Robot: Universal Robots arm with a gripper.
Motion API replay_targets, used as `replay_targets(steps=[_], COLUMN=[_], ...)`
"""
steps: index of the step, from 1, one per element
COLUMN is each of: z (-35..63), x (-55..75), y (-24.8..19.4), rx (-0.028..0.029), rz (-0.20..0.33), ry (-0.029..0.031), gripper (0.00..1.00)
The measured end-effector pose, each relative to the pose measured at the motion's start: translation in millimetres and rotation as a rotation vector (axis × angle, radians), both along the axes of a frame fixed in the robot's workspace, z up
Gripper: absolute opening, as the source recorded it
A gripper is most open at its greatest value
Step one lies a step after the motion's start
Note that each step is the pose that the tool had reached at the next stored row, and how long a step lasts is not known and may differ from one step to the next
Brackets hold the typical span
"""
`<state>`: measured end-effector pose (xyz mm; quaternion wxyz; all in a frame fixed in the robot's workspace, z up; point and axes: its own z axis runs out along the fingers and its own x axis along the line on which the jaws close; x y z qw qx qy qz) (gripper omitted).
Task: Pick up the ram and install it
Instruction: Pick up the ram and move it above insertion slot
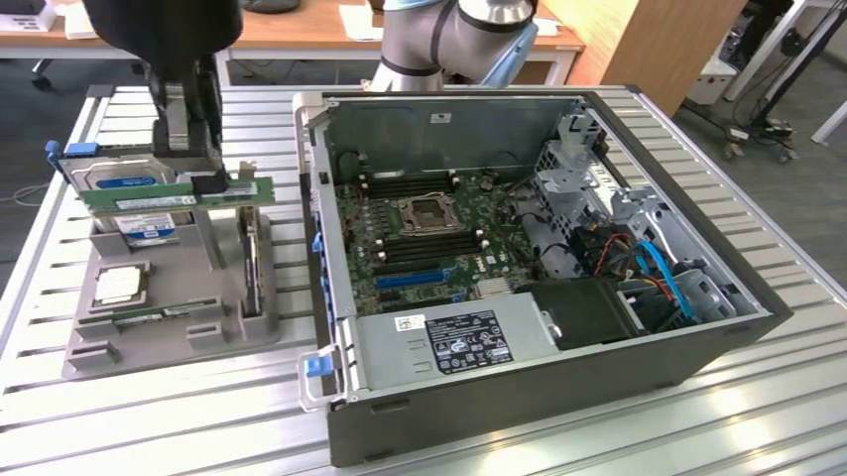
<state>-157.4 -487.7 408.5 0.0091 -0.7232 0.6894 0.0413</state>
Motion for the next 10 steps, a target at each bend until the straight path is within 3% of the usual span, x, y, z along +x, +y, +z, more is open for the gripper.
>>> replay_targets(steps=[10], z=[0.0], x=[0.1], y=[0.0], rx=[0.0000], rz=[0.000], ry=[-0.0001], gripper=[0.12])
